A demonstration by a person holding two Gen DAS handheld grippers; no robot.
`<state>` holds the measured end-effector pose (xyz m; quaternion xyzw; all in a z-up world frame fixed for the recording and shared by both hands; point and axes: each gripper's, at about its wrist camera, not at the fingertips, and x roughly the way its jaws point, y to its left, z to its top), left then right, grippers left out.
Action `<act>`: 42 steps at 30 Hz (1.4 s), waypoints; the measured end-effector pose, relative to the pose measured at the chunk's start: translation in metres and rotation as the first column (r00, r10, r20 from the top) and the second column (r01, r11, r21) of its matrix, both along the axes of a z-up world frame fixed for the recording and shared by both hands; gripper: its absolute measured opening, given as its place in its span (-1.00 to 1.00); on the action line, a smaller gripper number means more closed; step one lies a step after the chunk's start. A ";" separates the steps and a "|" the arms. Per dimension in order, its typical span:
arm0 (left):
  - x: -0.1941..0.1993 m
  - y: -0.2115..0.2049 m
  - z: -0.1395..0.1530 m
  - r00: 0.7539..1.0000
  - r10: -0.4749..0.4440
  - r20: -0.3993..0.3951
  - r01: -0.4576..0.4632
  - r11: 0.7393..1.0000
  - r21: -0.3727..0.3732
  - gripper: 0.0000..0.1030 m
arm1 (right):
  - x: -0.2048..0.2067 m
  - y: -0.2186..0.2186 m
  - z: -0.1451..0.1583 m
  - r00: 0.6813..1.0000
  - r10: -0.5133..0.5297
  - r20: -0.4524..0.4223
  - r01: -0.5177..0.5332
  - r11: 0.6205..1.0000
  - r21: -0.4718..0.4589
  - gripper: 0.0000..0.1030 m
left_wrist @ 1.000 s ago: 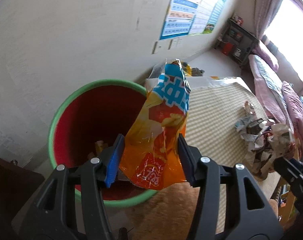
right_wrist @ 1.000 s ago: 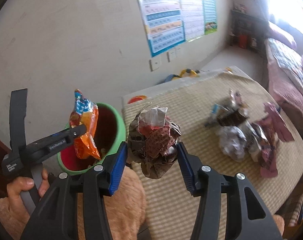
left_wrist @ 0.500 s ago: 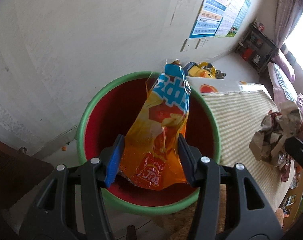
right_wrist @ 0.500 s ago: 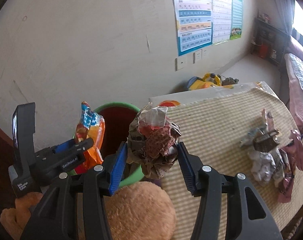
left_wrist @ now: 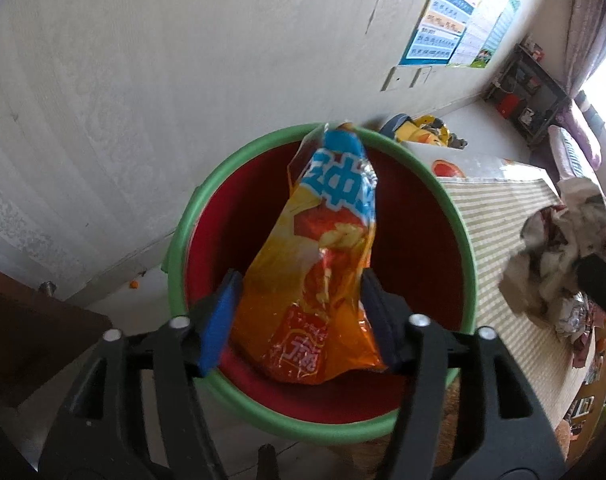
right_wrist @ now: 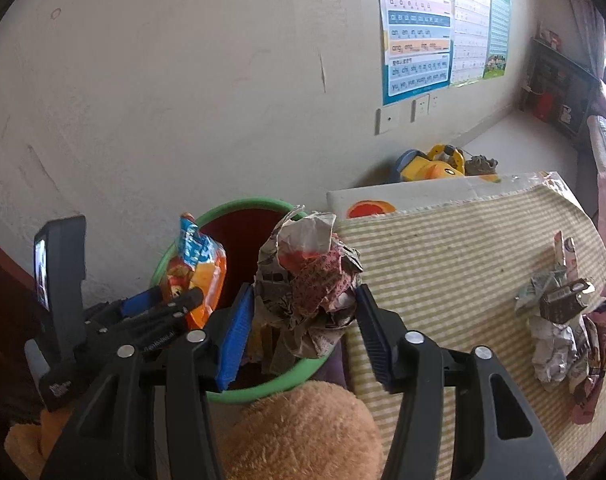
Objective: Collect trash
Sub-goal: 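Carry the orange snack bag over the red bin while the right tool holds paper, then open the left tool to drop the snack bag into the bin while the right tool drops the brown paper, then grasp the pink bag with the right tool and lift it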
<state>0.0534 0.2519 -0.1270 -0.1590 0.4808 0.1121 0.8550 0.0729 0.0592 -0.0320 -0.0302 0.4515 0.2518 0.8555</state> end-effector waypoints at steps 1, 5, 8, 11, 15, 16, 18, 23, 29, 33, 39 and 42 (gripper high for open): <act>-0.001 0.002 -0.001 1.000 0.007 -0.002 -0.007 1.000 -0.007 0.34 | 0.000 0.001 0.001 1.000 -0.002 -0.004 0.002 1.000 0.013 0.19; -0.004 0.005 -0.001 1.000 0.021 -0.004 -0.021 1.000 -0.008 0.41 | -0.002 0.001 0.007 1.000 -0.004 0.011 0.004 0.999 0.038 0.33; -0.004 0.002 0.003 1.000 0.018 0.002 -0.018 1.000 -0.005 0.41 | -0.004 -0.003 0.008 1.000 -0.010 0.012 0.009 0.999 0.040 0.33; -0.005 -0.003 0.007 1.000 0.001 0.008 -0.001 1.000 -0.005 0.41 | -0.008 -0.021 0.008 0.999 -0.037 0.014 0.037 0.998 0.042 0.34; -0.007 -0.022 0.016 0.999 -0.043 0.020 0.043 0.999 0.011 0.41 | -0.015 -0.063 0.000 0.993 -0.115 0.012 0.115 0.993 0.015 0.43; -0.007 -0.027 0.018 0.998 -0.055 0.021 0.055 0.998 0.014 0.41 | -0.017 -0.078 -0.005 0.989 -0.147 0.008 0.147 0.989 0.002 0.43; -0.008 -0.037 0.022 0.997 -0.074 0.023 0.074 0.997 0.021 0.41 | -0.021 -0.116 -0.015 0.974 -0.229 0.004 0.229 0.973 -0.033 0.43; -0.008 -0.065 0.030 0.991 -0.131 0.023 0.130 0.991 0.031 0.41 | -0.030 -0.229 -0.041 0.875 -0.485 -0.007 0.483 0.872 -0.077 0.42; -0.007 -0.108 0.041 0.975 -0.222 0.027 0.221 0.974 0.055 0.41 | -0.011 -0.347 -0.060 0.711 -0.699 -0.081 0.700 0.714 -0.018 0.42; -0.010 -0.142 0.048 0.958 -0.287 0.019 0.285 0.956 0.064 0.41 | 0.026 -0.378 -0.088 0.690 -0.686 -0.231 0.709 0.705 0.026 0.42; -0.018 -0.188 0.057 0.922 -0.388 0.011 0.385 0.918 0.092 0.41 | 0.035 -0.394 -0.118 0.652 -0.652 -0.388 0.736 0.667 0.115 -0.07; -0.015 -0.206 0.054 0.909 -0.417 -0.001 0.416 0.905 0.092 0.41 | 0.021 -0.391 -0.105 0.692 -0.615 -0.377 0.702 0.694 0.157 -0.30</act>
